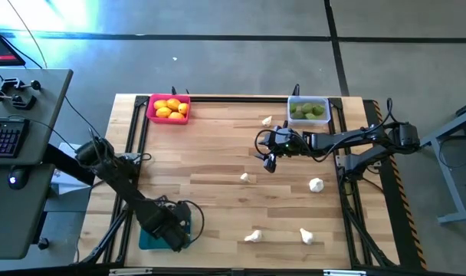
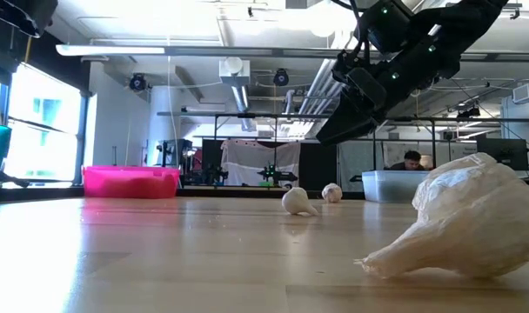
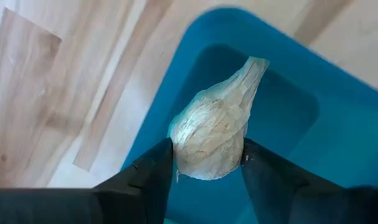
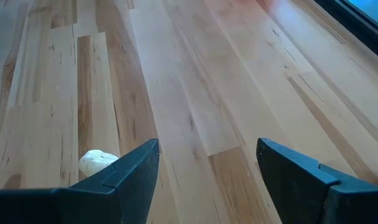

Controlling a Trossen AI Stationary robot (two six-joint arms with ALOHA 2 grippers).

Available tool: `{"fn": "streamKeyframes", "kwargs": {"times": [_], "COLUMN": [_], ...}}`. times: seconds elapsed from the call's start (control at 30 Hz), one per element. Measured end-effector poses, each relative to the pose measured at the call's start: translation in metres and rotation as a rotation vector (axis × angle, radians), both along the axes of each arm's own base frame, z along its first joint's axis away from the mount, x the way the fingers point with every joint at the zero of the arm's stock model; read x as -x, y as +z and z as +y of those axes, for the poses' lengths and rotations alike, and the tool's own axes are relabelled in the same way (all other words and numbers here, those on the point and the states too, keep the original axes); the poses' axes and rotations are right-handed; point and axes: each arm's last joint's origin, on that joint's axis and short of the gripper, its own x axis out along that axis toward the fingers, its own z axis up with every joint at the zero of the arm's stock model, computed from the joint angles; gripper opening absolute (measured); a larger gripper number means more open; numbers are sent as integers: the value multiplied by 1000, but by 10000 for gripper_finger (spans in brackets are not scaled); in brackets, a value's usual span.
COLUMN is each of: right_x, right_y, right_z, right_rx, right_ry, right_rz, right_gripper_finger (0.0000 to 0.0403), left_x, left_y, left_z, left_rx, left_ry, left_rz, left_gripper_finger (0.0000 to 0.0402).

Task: Sort produce into baskets
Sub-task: Put the middle left garlic into the blue bin, then put the top center garlic into the blue bin

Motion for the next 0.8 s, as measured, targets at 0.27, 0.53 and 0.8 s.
{"fn": "streamKeyframes", "kwargs": {"times": [0.27, 0.53, 0.8], "right_x": [0, 0, 12], "right_y": [0, 0, -4], "right_z": [0, -2, -35], "right_rx": [0, -46, -119], "right_ry": [-4, -88, -379], "right_rz": [0, -16, -4], "right_gripper_finger": [261, 261, 261], "left_x": [6, 16, 26], "left_y": [6, 40, 70], "left_z": [-3, 7, 54], "left_rx": [40, 70, -6], "left_ry": [-57, -153, -214], "left_rz": [14, -115, -429], "left_gripper_finger": [196, 184, 99]}}
